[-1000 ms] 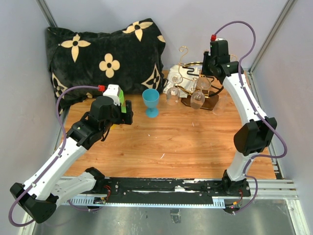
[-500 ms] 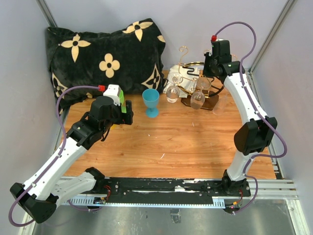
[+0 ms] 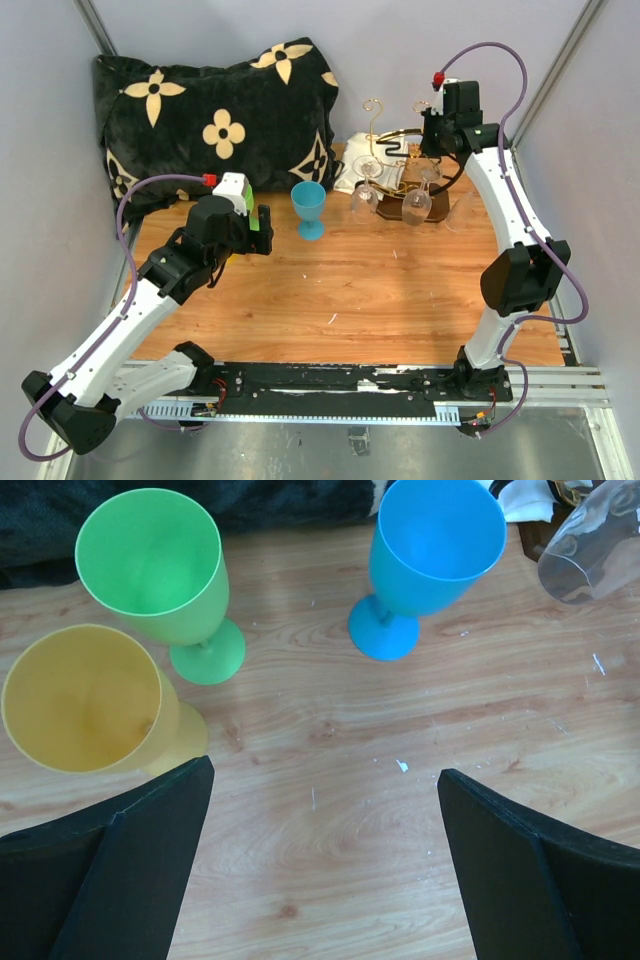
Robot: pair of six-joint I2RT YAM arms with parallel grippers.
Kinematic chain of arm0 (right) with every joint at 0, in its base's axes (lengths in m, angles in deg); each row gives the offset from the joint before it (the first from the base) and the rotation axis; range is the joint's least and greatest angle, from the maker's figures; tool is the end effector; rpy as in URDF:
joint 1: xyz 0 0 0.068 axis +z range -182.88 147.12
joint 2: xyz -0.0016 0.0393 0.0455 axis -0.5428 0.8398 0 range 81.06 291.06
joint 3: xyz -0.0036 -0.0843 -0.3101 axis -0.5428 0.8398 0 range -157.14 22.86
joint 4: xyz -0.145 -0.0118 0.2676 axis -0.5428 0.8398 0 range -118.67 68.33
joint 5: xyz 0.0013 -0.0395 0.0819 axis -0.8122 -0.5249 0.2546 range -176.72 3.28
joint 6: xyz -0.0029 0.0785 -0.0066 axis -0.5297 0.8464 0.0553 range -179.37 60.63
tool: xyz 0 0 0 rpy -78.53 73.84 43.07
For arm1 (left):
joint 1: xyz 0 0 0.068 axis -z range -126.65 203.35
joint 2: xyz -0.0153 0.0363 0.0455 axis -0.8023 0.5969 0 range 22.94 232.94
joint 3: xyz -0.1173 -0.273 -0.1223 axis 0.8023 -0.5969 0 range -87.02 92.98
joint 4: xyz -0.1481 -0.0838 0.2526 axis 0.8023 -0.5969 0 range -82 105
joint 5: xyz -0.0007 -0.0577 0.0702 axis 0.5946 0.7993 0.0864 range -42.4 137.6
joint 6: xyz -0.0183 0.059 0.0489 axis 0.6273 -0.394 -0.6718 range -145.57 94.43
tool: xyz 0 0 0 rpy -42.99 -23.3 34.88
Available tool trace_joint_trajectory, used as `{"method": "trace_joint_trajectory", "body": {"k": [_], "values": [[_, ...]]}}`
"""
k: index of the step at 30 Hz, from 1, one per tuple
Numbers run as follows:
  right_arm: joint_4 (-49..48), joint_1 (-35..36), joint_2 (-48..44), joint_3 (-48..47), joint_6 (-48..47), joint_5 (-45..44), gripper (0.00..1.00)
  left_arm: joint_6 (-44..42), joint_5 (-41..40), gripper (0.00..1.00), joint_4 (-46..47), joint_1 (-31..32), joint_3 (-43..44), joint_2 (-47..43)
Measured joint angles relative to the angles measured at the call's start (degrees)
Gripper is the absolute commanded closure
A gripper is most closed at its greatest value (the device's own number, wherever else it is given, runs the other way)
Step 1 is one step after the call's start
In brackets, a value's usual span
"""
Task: Place the wine glass upside down on the wine glass rack
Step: Adjust the wine rack at the center of the board.
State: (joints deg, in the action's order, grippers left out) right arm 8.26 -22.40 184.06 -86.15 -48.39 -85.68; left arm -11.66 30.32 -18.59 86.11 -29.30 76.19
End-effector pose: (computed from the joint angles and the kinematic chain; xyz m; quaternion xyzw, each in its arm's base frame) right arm 0.4863 0.0911 0.4367 -0.0007 0.8700 0.0996 0.4830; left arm 0.2112 -0.1120 0.3801 0.0645 0.8533 -0.0795 0.5112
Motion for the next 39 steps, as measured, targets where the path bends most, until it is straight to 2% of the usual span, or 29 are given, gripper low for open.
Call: {"method": "trace_joint_trajectory", "body": {"k": [8,25,39], "values": [[1.14,-0.48,-0.48,-0.02,-6.95,3.02,1.0,0.0,0.02,0.0,0.0,0.0,0.0,0.59],[9.35,-3.67,-3.34,0.0,-15.82,12.96,0.99,0.07,0.48,0.0,-1.09,0.0,0.02,1.07],[13.11,-3.69,-4.68,-0.11,-18.84,13.94,0.99,0.61,1.29,0.0,-2.82,0.0,0.13,1.05]]}}
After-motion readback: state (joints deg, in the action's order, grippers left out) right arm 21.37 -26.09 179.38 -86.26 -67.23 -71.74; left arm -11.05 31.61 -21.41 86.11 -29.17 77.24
